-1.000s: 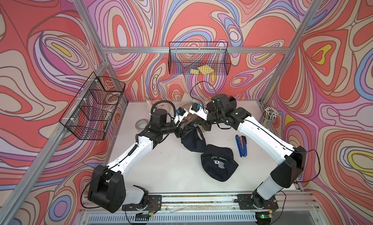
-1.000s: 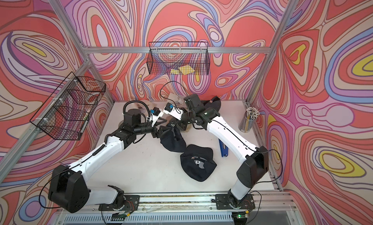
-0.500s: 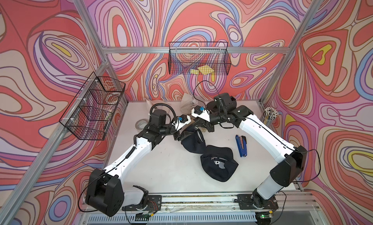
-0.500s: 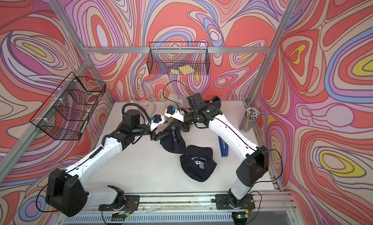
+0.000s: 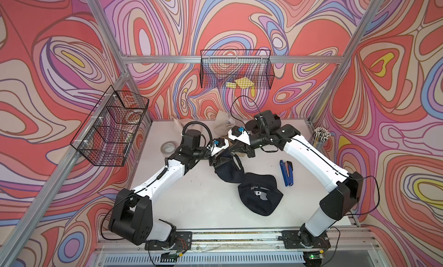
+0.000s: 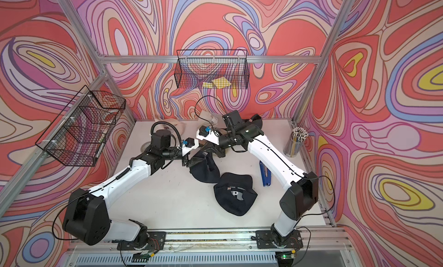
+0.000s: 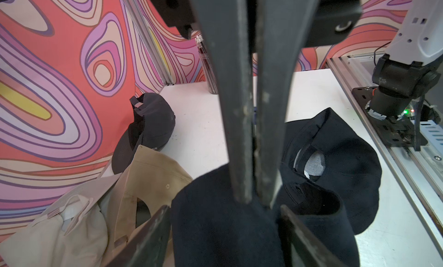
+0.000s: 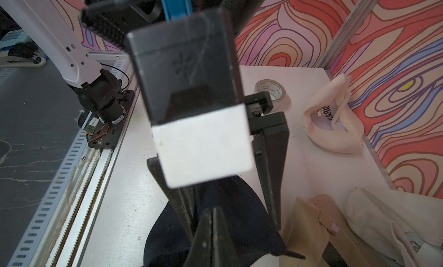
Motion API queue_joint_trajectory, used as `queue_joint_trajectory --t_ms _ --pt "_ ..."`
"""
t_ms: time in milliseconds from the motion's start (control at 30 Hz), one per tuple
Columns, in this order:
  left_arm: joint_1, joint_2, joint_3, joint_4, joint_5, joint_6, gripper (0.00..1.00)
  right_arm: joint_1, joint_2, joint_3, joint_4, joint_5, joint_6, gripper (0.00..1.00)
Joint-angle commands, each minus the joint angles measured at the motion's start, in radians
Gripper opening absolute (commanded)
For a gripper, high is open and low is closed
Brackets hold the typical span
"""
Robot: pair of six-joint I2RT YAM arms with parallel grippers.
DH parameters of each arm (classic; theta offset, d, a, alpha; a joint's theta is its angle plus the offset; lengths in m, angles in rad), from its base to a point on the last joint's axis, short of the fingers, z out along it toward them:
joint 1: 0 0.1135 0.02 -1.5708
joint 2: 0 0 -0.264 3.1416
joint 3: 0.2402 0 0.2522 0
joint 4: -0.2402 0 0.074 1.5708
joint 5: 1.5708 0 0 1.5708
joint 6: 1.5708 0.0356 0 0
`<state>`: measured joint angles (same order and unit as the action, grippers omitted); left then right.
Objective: Open the adjustable buckle of the baseball cap
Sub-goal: Open the adjustable buckle on the baseball cap.
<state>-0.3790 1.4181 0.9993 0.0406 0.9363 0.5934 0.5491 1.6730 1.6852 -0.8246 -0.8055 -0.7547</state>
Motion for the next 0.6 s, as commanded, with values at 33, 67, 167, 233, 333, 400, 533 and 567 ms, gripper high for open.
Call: queue_joint_trajectory --t_ms 33,67,167,233,333,400,533,567 --pt "0.002 0.007 0.032 0.023 0.06 0.004 0.63 -0.003 0.005 0.019 0.006 -0.038 -0.002 0.0" --pt "0.002 0.01 0.033 0.023 0.065 0.002 0.58 -0.003 0.006 0.019 0.008 -0.045 -0.002 0.0" --pt "0.002 0.022 0.046 0.02 0.078 -0.015 0.37 -0.003 0.009 0.015 0.014 -0.049 0.003 0.0" --pt "0.003 0.028 0.054 0.017 0.08 -0.021 0.23 -0.003 0.009 0.01 0.019 -0.049 0.005 0.0" --pt "0.003 0.034 0.056 0.013 0.086 -0.028 0.1 -0.003 0.0 -0.006 0.036 -0.045 0.011 0.0" --pt "0.002 0.038 0.059 0.013 0.091 -0.044 0.02 -0.003 -0.004 -0.014 0.05 -0.029 0.022 0.0" --pt "0.003 0.07 0.117 -0.038 0.038 -0.141 0.0 -0.003 -0.011 -0.037 0.092 0.047 0.053 0.0" --pt "0.002 0.085 0.143 -0.081 0.018 -0.146 0.0 -0.002 -0.014 -0.043 0.095 0.057 0.053 0.0"
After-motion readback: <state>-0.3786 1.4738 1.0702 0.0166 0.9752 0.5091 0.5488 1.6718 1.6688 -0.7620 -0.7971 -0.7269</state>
